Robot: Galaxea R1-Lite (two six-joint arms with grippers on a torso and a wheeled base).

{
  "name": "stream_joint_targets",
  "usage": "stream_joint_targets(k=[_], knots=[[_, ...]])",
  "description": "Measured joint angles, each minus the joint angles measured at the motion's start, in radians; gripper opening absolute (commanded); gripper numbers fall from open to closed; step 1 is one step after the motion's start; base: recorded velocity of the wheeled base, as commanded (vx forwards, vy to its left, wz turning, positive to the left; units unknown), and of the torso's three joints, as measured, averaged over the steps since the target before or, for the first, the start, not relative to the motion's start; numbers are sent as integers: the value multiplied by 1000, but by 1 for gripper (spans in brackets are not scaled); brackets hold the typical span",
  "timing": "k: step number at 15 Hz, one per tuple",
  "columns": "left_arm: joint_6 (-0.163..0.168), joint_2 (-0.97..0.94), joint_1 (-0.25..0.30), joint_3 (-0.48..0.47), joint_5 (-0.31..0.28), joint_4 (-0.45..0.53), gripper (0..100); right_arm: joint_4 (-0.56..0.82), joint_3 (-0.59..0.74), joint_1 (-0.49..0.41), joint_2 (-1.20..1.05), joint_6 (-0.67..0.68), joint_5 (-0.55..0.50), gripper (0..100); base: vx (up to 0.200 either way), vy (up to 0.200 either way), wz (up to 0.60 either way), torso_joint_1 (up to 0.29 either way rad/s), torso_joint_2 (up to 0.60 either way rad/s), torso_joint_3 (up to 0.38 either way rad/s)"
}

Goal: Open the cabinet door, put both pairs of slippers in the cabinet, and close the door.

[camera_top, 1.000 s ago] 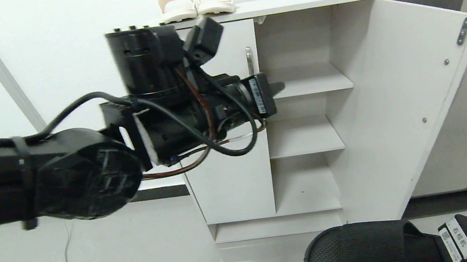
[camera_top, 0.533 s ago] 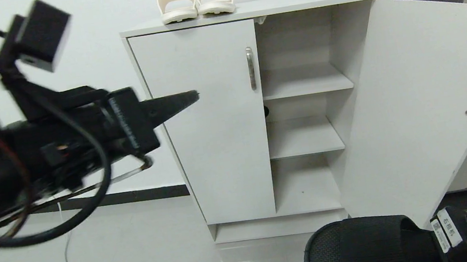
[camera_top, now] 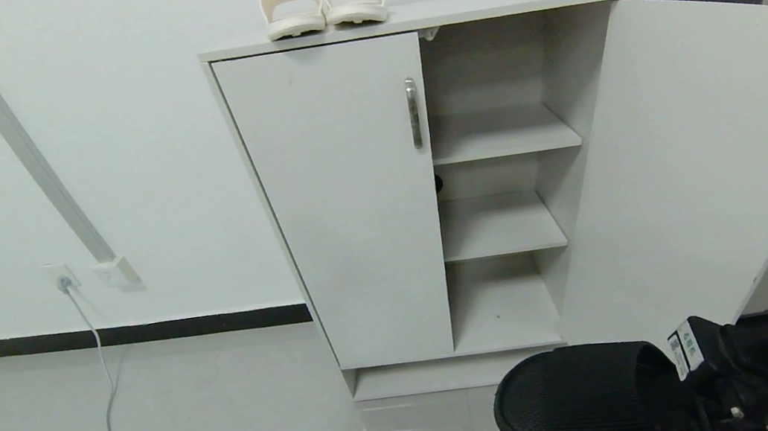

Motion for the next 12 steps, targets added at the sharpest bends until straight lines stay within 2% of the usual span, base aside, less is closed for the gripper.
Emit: stream_joint_targets(k=[2,3,5,8,9,12], knots=[[62,-126,106,122,97,33,0,-7,-5,0,11,4,-7,0,0,0,0,0,0,0],[81,-182,149,169,142,33,0,-2,-7,-1,16,7,-19,0,0,0,0,0,0,0],[92,-266,221,243,206,34,0,-4,-23,-1,31,14,-54,0,0,0,0,0,0,0],[109,-351,320,337,225,35,0,-18,-62,9,68,113,-155,0,0,0,0,0,0,0],[124,-376,341,367,226,33,0,-27,-73,17,87,147,-216,0,0,0,0,0,0,0],[137,-460,375,451,227,30,0,-130,-96,46,162,266,-382,0,0,0,0,0,0,0]])
